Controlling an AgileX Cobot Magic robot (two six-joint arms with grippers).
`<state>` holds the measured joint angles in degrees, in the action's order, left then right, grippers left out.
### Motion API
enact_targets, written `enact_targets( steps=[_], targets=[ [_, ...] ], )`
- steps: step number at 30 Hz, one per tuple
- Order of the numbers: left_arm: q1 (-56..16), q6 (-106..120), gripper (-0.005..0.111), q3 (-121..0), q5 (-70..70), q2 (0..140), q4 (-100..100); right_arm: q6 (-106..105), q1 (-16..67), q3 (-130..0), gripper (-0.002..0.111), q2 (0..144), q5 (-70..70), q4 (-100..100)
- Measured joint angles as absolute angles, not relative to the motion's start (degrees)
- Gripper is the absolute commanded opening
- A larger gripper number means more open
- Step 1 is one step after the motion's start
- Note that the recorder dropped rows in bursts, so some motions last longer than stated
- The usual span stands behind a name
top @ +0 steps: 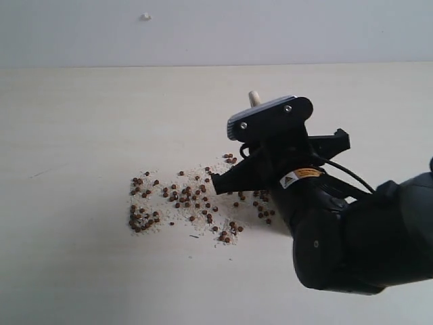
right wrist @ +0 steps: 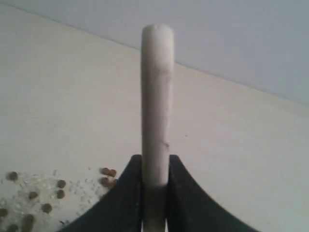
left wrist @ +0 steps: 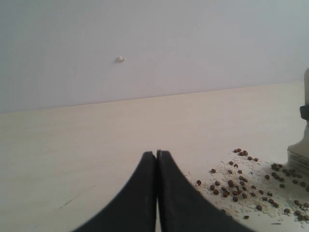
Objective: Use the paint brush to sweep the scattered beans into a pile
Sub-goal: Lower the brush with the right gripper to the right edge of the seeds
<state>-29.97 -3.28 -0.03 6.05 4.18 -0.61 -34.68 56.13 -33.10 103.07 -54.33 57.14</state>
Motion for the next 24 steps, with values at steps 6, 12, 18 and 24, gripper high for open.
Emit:
enact_targets(
  steps=[6,12,18,24],
  targets=[
    [-30.0,-3.3,0.0,0.0,6.1,4.2,-0.6,-34.4,56.1,-40.5,0.0,106.2,-50.3,56.9],
    [-30.0,-3.3,0.0,0.0,6.1,4.2,-0.6,-33.8,56.1,-46.9,0.0,108.8,-47.1,56.9],
    [-30.0,-3.3,0.0,0.0,6.1,4.2,-0.6,-38.8,56.1,-49.2,0.0,107.3,-45.4,60.3],
    [-29.9,-3.3,0.0,0.0,6.1,4.2,-0.6,-53.9,56.1,-49.3,0.0,102.3,-49.6,69.5]
  ],
)
